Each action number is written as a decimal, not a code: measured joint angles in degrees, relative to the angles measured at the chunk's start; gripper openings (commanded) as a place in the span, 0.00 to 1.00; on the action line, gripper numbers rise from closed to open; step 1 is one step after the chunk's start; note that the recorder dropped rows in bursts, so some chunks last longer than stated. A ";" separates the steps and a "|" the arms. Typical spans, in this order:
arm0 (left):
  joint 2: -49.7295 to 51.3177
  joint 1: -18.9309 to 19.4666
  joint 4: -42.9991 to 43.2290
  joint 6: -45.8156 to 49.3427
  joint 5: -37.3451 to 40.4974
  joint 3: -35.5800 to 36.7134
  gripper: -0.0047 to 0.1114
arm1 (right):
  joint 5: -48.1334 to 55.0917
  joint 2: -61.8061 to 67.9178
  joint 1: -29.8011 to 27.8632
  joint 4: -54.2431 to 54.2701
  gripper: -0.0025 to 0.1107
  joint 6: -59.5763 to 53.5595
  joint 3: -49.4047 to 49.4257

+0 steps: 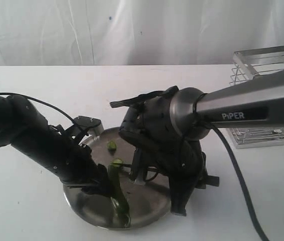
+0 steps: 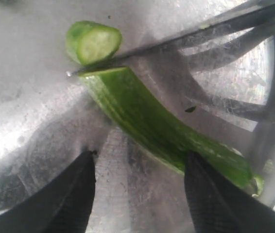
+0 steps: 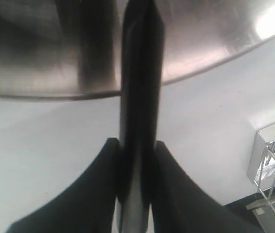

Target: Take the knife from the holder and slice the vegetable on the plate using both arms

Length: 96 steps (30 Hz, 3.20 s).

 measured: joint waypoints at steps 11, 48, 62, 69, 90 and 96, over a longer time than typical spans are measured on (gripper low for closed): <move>0.00 0.00 0.00 0.00 1.30 -0.10 0.55 | -0.12 4.45 0.00 -4.90 0.02 3.41 -5.66; -13.69 -0.22 14.61 -10.47 2.30 0.62 0.55 | -17.00 1.27 -12.67 46.87 0.29 -4.25 -6.00; -19.97 -0.22 20.08 -16.09 3.49 0.62 0.55 | -19.86 -4.32 -12.67 46.74 0.31 -2.57 -5.65; -25.97 -0.22 21.70 -18.62 7.88 0.62 0.55 | -33.18 -23.51 -11.64 47.15 0.02 -0.21 5.33; -27.02 -0.22 19.38 -18.84 12.75 0.62 0.55 | -48.77 -62.33 -6.89 49.57 0.02 0.20 24.76; -27.02 -0.22 19.38 -18.84 12.75 0.62 0.55 | -50.92 -63.34 -6.89 48.03 0.02 0.20 24.76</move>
